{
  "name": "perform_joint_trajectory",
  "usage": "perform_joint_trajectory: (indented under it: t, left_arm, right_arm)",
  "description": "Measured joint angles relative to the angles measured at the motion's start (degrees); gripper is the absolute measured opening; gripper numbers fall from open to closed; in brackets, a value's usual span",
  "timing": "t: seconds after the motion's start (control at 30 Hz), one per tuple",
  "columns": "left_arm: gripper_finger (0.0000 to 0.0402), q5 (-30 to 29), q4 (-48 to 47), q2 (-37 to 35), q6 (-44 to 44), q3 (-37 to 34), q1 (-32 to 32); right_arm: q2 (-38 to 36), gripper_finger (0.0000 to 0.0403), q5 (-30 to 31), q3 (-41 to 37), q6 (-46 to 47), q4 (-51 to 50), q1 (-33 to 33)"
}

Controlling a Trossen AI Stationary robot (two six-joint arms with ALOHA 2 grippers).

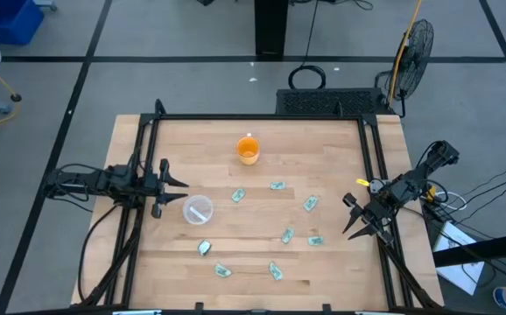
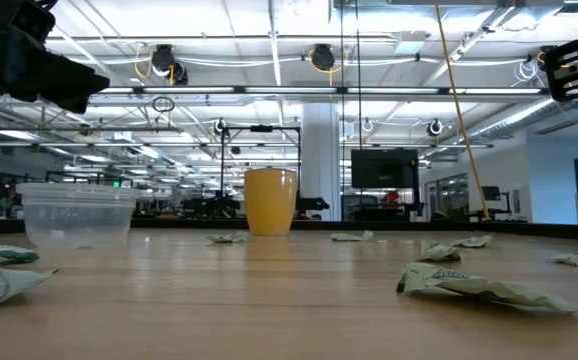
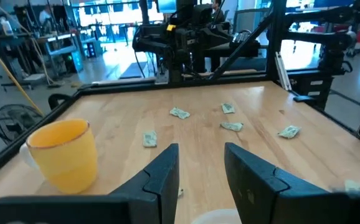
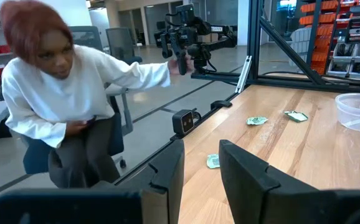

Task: Pick and place Stevia / Truvia into bins
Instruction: Put the dark green stevia packet into the container

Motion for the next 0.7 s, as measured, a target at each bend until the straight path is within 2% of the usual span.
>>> perform_joint_trajectory:
  t: [0.17, 0.33, 0.53, 0.7]
  left_arm:
    - [0.0131, 0.0, 0.8, 0.0, -4.0, 0.0, 0.0]
    - [0.0131, -0.1, 5.6, 0.0, -9.9, 0.0, 0.0]
    - [0.0131, -0.7, 10.7, 0.0, -9.3, 0.0, 0.0]
    - [0.0131, -4.7, 13.6, 0.0, -8.9, 0.0, 0.0]
  right_arm:
    - [0.0, 0.0095, 0.0, 0.0, 0.0, 0.0, 0.0]
    - [0.0, 0.0095, 0.0, 0.0, 0.0, 0.0, 0.0]
    - [0.0, 0.0095, 0.0, 0.0, 0.0, 0.0, 0.0]
    - [0.0, 0.0095, 0.0, 0.0, 0.0, 0.0, 0.0]
